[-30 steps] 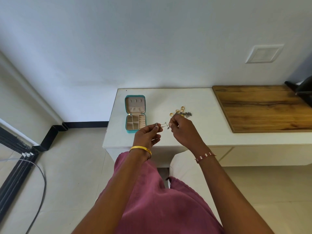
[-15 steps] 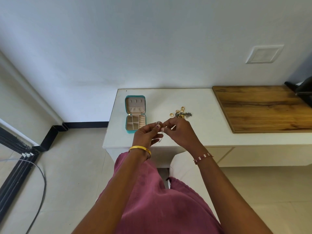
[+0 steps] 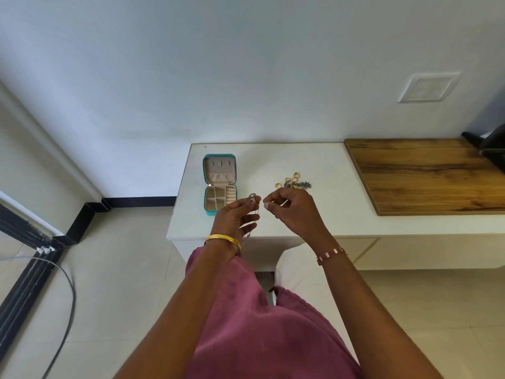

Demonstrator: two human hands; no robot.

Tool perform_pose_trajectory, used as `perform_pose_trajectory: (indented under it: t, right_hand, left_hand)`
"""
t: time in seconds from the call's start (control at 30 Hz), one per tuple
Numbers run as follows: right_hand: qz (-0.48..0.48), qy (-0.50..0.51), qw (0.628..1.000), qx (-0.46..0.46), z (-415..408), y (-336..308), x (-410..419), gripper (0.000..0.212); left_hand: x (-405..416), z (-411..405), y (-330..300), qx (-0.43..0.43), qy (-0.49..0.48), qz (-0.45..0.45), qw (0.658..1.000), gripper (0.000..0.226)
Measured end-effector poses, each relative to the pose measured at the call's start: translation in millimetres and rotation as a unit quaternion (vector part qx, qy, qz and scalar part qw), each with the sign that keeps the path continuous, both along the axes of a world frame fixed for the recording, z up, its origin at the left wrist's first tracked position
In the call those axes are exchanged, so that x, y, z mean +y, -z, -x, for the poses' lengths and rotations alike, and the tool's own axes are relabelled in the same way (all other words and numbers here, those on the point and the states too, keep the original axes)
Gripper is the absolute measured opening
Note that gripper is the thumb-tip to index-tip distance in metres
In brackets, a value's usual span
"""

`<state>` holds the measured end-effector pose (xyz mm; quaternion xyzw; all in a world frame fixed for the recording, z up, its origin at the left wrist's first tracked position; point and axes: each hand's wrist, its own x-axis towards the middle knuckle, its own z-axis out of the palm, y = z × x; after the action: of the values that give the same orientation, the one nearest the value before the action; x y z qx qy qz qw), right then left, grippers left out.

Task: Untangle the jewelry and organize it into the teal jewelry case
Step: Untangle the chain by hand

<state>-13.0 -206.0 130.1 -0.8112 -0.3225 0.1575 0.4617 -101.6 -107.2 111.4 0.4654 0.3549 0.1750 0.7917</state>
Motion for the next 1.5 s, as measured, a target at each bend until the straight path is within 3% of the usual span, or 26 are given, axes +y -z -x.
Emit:
perform_pose_trajectory:
  t: [0.17,0.37,0.63,0.77,0.9,1.07,1.2,1.5]
  right_hand:
    - [0.003,-0.003,1.0,-0.003,4.2,3.3,5.0,0.014]
    - [-0.013,0.0,1.0,-0.003,3.6,3.6,3.8,0.007]
    - [0.04,-0.016,0.997,-0.069,-1.3,4.0,-1.7,0.012]
    - [0.089,-0.041,0.99,-0.104,0.4,3.6,-1.4,0.01]
    - [0.132,-0.066,0.986,-0.08,0.4,3.8,-1.7,0.009]
    - [0.052,-0.011,0.997,-0.053,-3.1,1.1,-2.1,0.01]
    - [-0.003,0.006,1.0,-0.026,1.3,1.4,4.0,0.012]
    - [-0.048,0.013,0.998,0.024,3.0,4.1,6.3,0.002]
  left_hand:
    - [0.6,-2.2,2.6,0.002,0.003,-0.003,1.0,0.011]
    - [0.9,-1.9,4.2,0.011,0.012,-0.045,0.999,0.012]
    - [-4.0,-3.6,3.9,0.039,0.026,-0.112,0.993,0.02]
    - [-5.6,-5.2,2.2,0.029,0.018,-0.07,0.997,0.012]
    - [-4.3,-3.5,5.2,0.015,0.0,-0.026,1.0,0.016]
    - [1.8,0.2,7.1,0.019,0.003,-0.026,0.999,0.023]
    - [1.8,-0.7,3.7,0.01,0.013,0.001,1.0,0.015]
    - [0.4,-2.1,-0.1,0.001,0.001,0.044,0.999,0.012]
